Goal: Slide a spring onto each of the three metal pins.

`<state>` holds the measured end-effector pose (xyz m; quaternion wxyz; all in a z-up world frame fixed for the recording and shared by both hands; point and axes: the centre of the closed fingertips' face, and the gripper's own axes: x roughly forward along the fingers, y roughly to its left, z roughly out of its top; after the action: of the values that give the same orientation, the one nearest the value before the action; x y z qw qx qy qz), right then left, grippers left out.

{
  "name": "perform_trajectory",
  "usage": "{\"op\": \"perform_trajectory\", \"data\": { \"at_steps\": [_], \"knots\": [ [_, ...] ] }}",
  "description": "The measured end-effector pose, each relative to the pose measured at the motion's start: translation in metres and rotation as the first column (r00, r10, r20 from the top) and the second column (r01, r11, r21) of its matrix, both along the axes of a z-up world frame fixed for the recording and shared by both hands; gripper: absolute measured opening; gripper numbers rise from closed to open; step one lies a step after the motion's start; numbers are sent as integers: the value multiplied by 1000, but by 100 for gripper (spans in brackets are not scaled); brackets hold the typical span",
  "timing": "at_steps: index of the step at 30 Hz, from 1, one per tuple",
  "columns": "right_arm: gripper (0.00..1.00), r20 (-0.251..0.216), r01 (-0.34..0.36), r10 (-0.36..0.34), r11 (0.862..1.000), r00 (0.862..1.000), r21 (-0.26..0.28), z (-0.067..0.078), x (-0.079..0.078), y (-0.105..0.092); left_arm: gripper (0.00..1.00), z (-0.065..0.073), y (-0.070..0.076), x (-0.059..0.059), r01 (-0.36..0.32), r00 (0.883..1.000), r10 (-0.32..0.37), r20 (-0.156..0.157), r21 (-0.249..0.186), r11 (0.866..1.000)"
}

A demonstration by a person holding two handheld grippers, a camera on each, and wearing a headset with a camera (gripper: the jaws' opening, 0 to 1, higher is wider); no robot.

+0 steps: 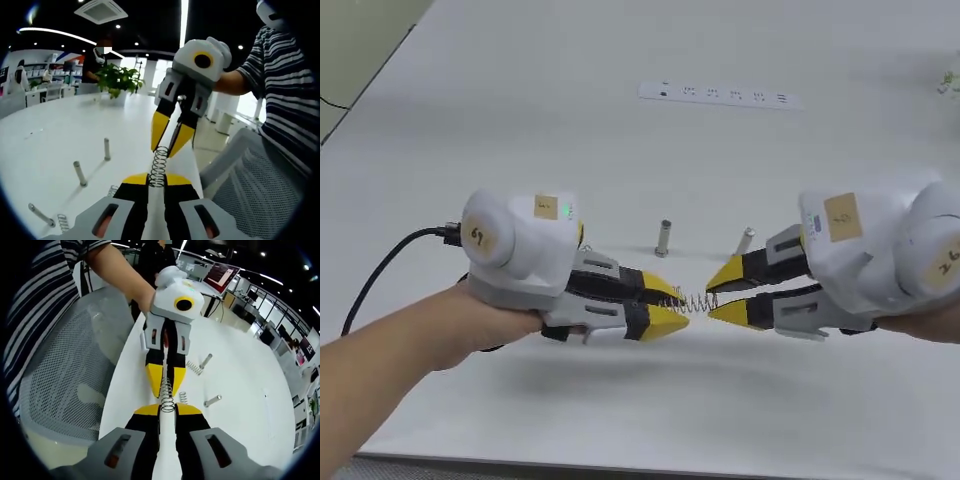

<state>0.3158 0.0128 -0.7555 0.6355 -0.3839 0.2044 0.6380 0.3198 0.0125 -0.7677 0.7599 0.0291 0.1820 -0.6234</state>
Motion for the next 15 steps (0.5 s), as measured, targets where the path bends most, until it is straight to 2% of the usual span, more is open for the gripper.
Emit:
{"op": "perform_trajectory", "data": {
  "at_steps": [6,10,15],
  "knots": [
    [8,8,-20,20,1000,1000,-14,2,1,2,3,0,1,0,-2,1000,2,4,2,1000],
    [7,-3,-26,26,999,1000,24,14,0,9,2,-2,2,1,-2,1000,2,14,14,1000],
    [7,-12,-34,34,999,999,38,18,-1,14,2,-3,2,2,-4,1000,4,18,20,1000]
  ]
}}
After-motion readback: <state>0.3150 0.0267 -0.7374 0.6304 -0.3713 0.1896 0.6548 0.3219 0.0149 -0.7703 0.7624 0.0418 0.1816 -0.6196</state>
